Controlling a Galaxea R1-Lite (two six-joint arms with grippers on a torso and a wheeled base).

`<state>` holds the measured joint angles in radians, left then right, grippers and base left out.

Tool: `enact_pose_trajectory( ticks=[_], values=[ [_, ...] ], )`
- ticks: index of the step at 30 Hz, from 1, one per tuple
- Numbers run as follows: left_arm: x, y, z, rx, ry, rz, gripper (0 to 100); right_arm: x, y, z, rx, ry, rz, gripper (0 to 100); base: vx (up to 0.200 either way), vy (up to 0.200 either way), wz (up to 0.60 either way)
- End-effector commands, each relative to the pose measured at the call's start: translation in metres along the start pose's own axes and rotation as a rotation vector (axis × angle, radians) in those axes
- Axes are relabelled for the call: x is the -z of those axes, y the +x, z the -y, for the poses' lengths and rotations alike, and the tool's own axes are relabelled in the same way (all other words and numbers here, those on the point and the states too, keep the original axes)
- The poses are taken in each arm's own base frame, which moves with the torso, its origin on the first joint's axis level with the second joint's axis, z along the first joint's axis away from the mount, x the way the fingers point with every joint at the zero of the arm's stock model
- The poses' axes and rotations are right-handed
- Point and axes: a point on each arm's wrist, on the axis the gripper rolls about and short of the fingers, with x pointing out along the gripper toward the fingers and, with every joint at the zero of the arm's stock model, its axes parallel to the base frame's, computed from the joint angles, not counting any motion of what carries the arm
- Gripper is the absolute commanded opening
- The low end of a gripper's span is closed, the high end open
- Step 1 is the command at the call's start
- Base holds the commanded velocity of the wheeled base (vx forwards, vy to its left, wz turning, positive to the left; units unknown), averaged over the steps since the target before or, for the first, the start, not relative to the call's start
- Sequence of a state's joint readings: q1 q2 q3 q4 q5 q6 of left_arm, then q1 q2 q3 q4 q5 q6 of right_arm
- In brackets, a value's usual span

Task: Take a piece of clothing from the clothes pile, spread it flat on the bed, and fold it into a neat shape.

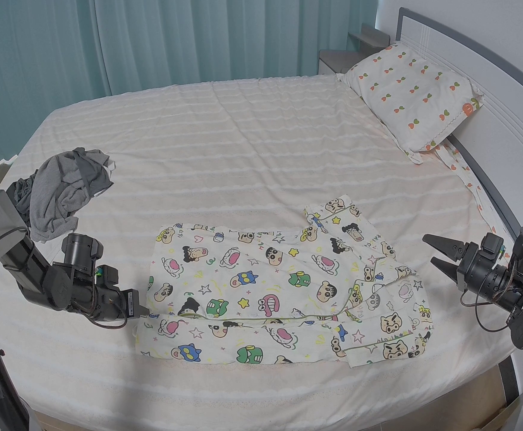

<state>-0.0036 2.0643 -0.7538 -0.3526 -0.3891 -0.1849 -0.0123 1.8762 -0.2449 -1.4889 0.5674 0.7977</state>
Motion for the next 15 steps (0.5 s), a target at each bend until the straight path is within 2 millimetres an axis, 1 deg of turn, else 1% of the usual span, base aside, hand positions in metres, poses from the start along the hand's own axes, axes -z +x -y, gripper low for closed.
enact_pose_trajectory(
  ticks=[1,7,11,13,14,15],
  values=[
    [-0.003,-0.002,0.001,0.002,0.004,0.016,0,0.000,0.000,0.000,-0.001,-0.001,0.001,100,0.000,0.000,0.00],
    [-0.007,-0.001,-0.002,-0.002,-0.027,0.026,0,0.000,0.000,0.000,0.000,0.000,0.000,100,0.000,0.000,0.00],
    [-0.005,0.002,-0.004,-0.005,-0.042,0.017,0,0.000,0.001,0.002,0.004,0.002,0.000,100,0.000,0.000,0.00],
    [-0.005,0.002,-0.004,-0.005,-0.043,0.016,0,-0.003,0.002,0.007,0.018,0.008,0.007,100,0.000,0.000,0.00],
    [-0.005,0.002,-0.005,-0.004,-0.043,0.016,0,-0.005,0.002,0.016,0.043,0.011,0.015,100,0.000,0.000,0.00],
    [-0.004,0.002,-0.005,-0.004,-0.043,0.014,0,-0.007,0.003,0.019,0.052,0.011,0.020,100,0.000,0.000,0.00]
  ],
)
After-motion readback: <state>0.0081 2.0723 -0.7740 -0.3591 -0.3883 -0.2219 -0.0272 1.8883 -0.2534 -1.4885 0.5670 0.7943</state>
